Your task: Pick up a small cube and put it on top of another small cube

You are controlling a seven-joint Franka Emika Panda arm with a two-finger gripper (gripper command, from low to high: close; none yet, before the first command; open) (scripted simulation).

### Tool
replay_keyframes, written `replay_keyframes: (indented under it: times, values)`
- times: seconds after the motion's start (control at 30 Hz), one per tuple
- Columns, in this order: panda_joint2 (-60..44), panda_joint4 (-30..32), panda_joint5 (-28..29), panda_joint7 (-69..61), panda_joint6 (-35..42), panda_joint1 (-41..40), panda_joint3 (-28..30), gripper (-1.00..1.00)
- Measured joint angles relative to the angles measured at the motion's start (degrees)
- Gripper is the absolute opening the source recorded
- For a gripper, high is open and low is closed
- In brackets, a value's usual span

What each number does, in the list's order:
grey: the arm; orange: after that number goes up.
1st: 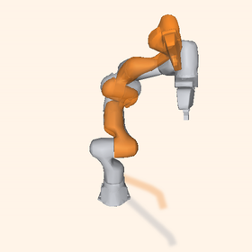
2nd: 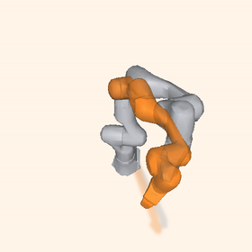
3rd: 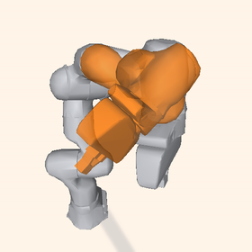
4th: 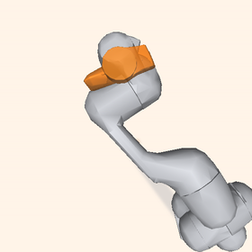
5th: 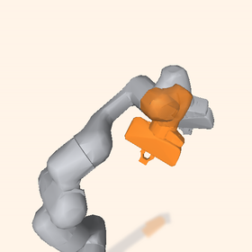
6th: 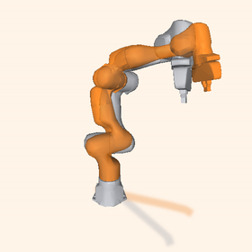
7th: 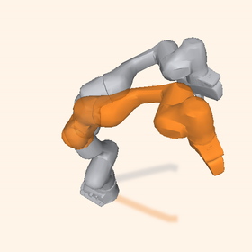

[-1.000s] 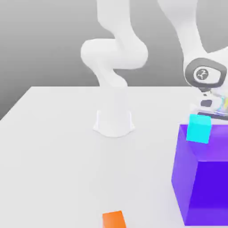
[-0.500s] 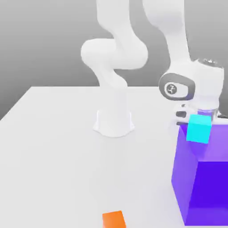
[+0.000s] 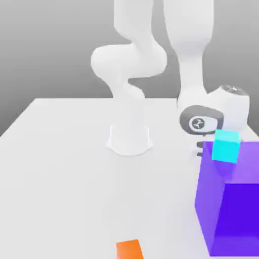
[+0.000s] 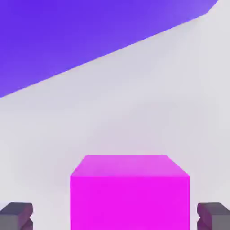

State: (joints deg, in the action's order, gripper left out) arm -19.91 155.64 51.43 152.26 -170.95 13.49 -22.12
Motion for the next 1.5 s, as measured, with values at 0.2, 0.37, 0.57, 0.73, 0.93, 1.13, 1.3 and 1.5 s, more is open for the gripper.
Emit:
replay_keyframes:
  times: [0.2,0.37,0.57,0.73,0.93,1.13,1.3,1.5]
  values:
    - [-0.13,-0.06,0.30,0.22,-0.18,0.31,0.38,-1.00]
    - [2.70,1.28,-6.89,-5.21,0.86,-5.81,-7.27,-1.00]
    - [6.82,3.10,-17.23,-13.08,2.56,-14.51,-18.18,-1.00]
    - [10.44,4.57,-26.24,-19.88,4.07,-21.20,-26.85,-1.00]
    - [14.99,6.23,-37.45,-28.27,6.07,-27.09,-35.27,-1.00]
    - [17.42,4.64,-36.75,-37.65,8.81,-28.55,-36.35,-1.00]
    - [20.69,0.67,-32.07,-48.45,13.11,-25.49,-38.13,-1.00]
    - [25.31,-4.10,-28.59,-63.10,18.22,-20.61,-39.50,-1.00]
